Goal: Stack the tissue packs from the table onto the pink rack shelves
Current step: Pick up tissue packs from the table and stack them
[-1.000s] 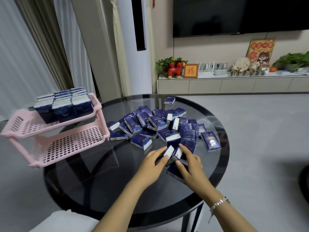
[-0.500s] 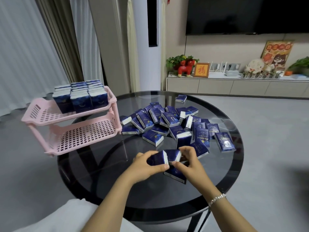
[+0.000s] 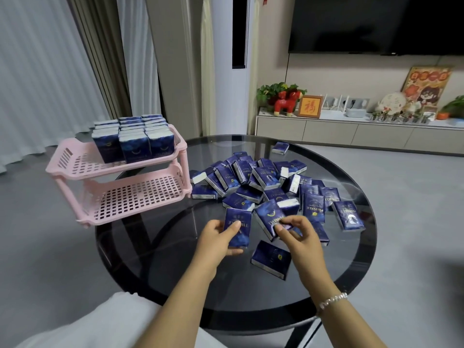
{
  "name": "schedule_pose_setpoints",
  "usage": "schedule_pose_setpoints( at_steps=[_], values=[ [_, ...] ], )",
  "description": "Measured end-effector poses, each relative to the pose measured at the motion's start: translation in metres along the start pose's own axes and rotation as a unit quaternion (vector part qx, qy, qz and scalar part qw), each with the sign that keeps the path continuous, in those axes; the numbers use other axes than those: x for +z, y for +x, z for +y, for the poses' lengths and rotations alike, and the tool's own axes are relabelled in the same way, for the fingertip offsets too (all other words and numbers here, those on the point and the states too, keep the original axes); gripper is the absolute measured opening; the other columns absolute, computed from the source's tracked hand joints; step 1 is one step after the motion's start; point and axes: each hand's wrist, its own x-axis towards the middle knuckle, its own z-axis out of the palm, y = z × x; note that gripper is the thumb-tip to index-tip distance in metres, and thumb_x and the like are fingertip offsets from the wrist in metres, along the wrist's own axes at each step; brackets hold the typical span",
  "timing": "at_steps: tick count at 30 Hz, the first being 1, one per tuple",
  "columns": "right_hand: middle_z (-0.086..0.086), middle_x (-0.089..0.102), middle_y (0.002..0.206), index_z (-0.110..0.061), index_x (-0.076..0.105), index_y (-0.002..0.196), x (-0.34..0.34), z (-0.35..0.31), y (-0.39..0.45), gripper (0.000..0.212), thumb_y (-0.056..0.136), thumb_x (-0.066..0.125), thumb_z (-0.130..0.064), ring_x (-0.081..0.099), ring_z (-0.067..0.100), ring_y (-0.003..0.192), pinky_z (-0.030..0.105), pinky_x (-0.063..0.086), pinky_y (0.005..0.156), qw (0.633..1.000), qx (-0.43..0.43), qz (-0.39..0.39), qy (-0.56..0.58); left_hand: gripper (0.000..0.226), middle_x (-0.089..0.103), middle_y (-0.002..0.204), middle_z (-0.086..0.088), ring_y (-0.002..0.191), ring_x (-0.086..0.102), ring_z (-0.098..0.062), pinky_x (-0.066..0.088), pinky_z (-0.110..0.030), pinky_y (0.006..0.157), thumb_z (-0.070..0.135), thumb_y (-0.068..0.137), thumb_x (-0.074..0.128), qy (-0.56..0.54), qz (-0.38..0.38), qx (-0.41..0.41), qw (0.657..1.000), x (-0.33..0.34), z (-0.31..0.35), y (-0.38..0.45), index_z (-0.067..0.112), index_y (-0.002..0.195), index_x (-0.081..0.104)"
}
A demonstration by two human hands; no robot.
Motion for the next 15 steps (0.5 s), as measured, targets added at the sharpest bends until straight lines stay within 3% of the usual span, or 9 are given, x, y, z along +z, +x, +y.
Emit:
schedule_pose_setpoints(
  at_steps=[3, 6, 11, 15],
  values=[
    [-0.011, 0.064, 0.100, -0.024, 0.059, 0.114, 0.013, -0.004, -0.002, 0.034, 0.085, 0.065, -0.008, 0.065, -0.008, 0.079, 0.009, 0.050, 0.067, 0.999, 0.000, -0.008, 0.034, 0.021, 0.070, 0.099, -0.012, 0.083, 0.070, -0.021, 0.060, -0.040, 0.074, 0.024, 0.088, 0.067, -0.011, 0.022, 0.000, 1.000, 0.002, -0.001, -0.003, 0.008, 0.098, 0.058],
    [0.001, 0.070, 0.104, -0.020, 0.059, 0.122, 0.028, 0.000, -0.005, 0.041, 0.084, 0.067, -0.009, 0.068, 0.006, 0.092, 0.019, 0.054, 0.078, 0.998, 0.021, -0.028, 0.046, 0.017, 0.072, 0.100, -0.009, 0.089, 0.070, -0.022, 0.057, -0.044, 0.084, 0.024, 0.091, 0.062, -0.021, 0.021, 0.021, 0.999, 0.004, 0.000, -0.004, 0.012, 0.102, 0.062],
    [0.002, 0.072, 0.094, -0.018, 0.064, 0.117, 0.039, 0.002, -0.007, 0.036, 0.081, 0.070, -0.016, 0.067, 0.005, 0.079, 0.016, 0.053, 0.071, 0.999, 0.027, -0.009, 0.039, 0.025, 0.069, 0.105, -0.014, 0.093, 0.068, -0.024, 0.054, -0.049, 0.087, 0.026, 0.097, 0.050, -0.146, -0.013, 0.001, 0.989, 0.008, 0.004, -0.007, 0.006, 0.110, 0.058],
    [-0.010, 0.073, 0.080, -0.020, 0.065, 0.108, 0.043, 0.000, -0.009, 0.028, 0.082, 0.069, -0.012, 0.066, 0.000, 0.072, 0.013, 0.051, 0.065, 0.998, 0.023, -0.003, 0.051, 0.030, 0.069, 0.111, -0.014, 0.096, 0.068, -0.025, 0.052, -0.049, 0.091, 0.017, 0.095, 0.053, -0.158, -0.046, 0.010, 0.986, 0.007, 0.002, -0.006, 0.005, 0.123, 0.054]
  ],
)
